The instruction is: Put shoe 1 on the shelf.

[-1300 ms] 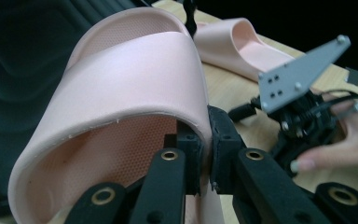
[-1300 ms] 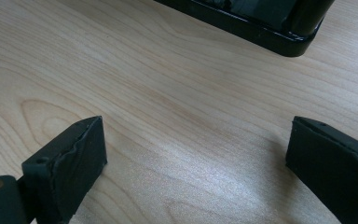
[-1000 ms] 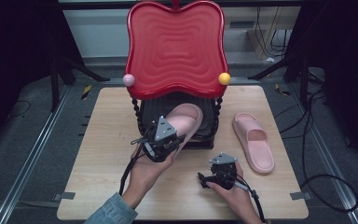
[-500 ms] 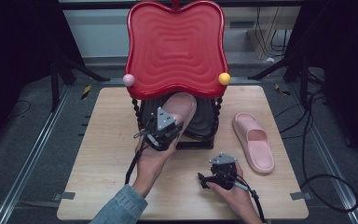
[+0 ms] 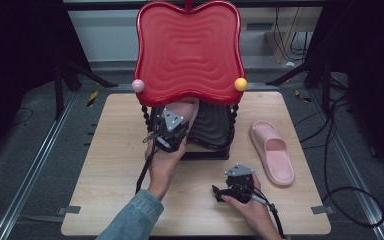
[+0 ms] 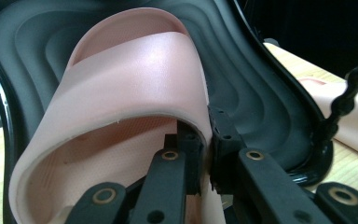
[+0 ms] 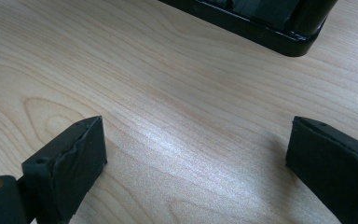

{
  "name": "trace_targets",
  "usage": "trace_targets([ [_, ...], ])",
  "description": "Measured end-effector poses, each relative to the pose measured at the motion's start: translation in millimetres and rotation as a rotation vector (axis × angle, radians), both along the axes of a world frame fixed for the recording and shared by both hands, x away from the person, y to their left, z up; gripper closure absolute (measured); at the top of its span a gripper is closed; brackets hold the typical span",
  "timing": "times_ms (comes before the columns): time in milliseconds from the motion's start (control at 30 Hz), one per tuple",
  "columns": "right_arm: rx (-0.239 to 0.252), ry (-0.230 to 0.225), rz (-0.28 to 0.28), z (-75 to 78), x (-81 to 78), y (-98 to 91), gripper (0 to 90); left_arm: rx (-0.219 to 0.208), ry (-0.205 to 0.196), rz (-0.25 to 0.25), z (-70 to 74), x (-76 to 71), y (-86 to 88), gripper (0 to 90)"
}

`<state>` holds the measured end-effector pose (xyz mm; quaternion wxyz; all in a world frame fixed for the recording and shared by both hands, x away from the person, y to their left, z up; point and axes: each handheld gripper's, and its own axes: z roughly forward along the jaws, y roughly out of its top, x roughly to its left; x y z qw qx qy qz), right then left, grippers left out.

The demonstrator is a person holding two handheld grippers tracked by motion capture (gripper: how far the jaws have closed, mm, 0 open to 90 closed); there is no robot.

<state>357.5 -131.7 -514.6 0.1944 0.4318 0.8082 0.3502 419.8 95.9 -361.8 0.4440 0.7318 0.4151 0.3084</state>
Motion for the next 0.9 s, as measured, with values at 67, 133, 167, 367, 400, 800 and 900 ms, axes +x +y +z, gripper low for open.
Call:
trace_targets([
  [67, 0.000, 0.000, 0.001, 0.0, 0.0, 0.0, 5.2, 0.006, -0.005, 0.014, -0.9, 1.6, 0.8, 84.4],
  [133, 0.002, 0.001, 0.000, 0.1, -0.1, 0.1, 5.2, 0.011, -0.014, 0.025, -1.6, 2.8, 1.7, 84.4],
  [167, 0.003, 0.001, 0.001, 0.1, -0.1, 0.1, 5.2, 0.009, -0.015, 0.030, -2.0, 3.5, 1.9, 84.3],
  [367, 0.002, 0.001, 0.003, 0.1, -0.1, -0.1, 5.2, 0.013, -0.011, 0.052, -5.3, 6.9, 1.4, 84.3],
  [400, 0.002, 0.001, 0.004, 0.1, -0.1, -0.1, 5.3, 0.009, -0.010, 0.055, -6.4, 8.5, 0.0, 84.4],
  [800, 0.002, 0.001, 0.008, 0.1, -0.1, -0.3, 5.2, 0.015, 0.020, 0.048, -11.2, 15.8, -4.9, 82.8],
  [900, 0.002, 0.001, 0.008, 0.1, -0.1, -0.3, 5.2, 0.012, 0.035, 0.035, -10.3, 16.6, -3.8, 81.5],
])
